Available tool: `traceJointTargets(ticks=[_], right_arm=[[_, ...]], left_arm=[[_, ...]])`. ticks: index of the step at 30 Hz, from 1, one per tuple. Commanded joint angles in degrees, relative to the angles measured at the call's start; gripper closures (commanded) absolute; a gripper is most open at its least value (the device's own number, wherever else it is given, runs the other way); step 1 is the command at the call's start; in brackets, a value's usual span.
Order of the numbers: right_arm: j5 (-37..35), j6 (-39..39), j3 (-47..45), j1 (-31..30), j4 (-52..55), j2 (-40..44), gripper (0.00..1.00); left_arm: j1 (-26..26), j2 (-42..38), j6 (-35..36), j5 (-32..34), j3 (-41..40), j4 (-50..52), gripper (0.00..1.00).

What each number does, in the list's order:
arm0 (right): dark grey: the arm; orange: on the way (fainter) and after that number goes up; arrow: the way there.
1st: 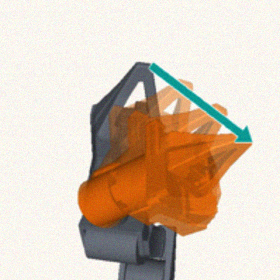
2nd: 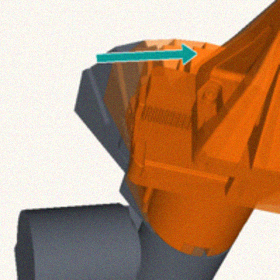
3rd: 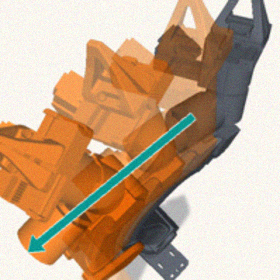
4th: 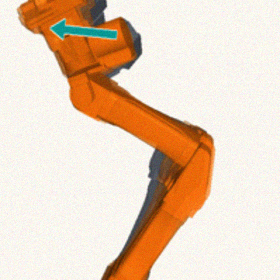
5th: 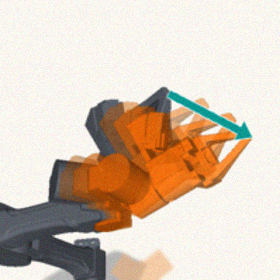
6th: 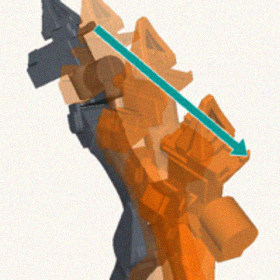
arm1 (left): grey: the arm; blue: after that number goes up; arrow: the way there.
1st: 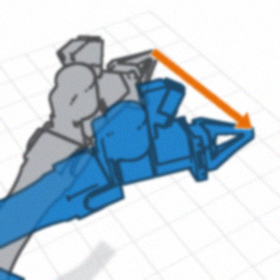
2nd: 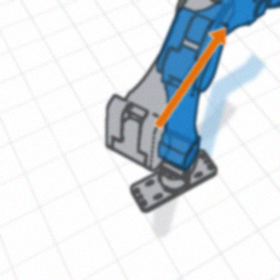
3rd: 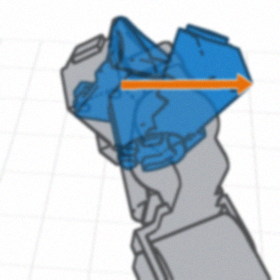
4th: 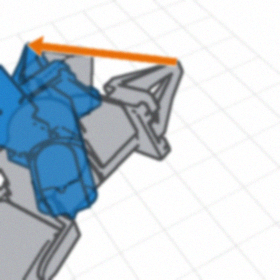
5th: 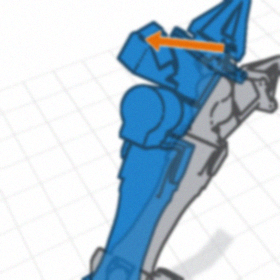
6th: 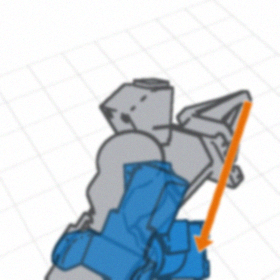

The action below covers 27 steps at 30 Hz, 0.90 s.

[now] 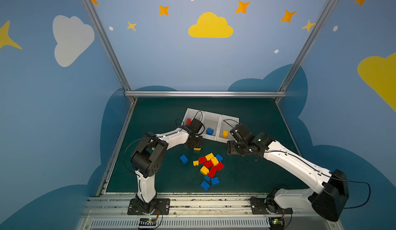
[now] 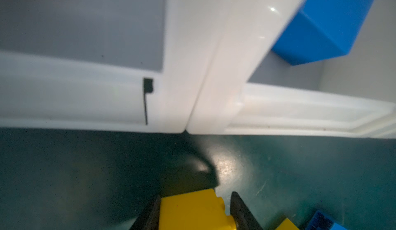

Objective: Sort the legos into containers by color
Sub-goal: Pick up the lego from the center of the table, then place the lego in the container.

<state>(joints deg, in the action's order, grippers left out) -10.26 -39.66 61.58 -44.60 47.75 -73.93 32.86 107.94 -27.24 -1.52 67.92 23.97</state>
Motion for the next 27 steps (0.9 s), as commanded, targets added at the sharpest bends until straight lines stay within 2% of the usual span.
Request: traceJointTargets(ticks=[1, 7, 13, 20, 25, 27], right_arm=[[-1.4, -0.8, -0.54, 0.18, 1.52, 1.81, 0.27], [-4.34, -0.43, -1.9, 0.33, 3.03, 5.85, 0.28], [-8.52, 0.16, -7.29, 0.48, 0.11, 13.94, 0.29], [-9.8, 1.31, -11.02, 0.93, -0.02, 21.61, 0.29], [-9.53, 0.73, -11.48, 0.98, 1.47, 22.29, 0.29], [-9.13, 0.58, -11.57, 0.95, 1.47, 22.24, 0.29]], left_arm=[[0.94, -1.55, 0.98, -1.46, 0.62, 1.13, 0.51], [4.21, -1.68, 3.24, -0.5, 8.25, 3.11, 0.51], [6.58, 2.67, 4.51, -2.72, 19.56, 3.96, 0.51], [8.21, 14.24, 6.26, -5.39, 38.37, 7.34, 0.51], [8.6, 23.03, 7.45, -6.13, 49.82, 10.03, 0.5], [8.69, 25.8, 7.73, -6.13, 54.19, 12.3, 0.47]])
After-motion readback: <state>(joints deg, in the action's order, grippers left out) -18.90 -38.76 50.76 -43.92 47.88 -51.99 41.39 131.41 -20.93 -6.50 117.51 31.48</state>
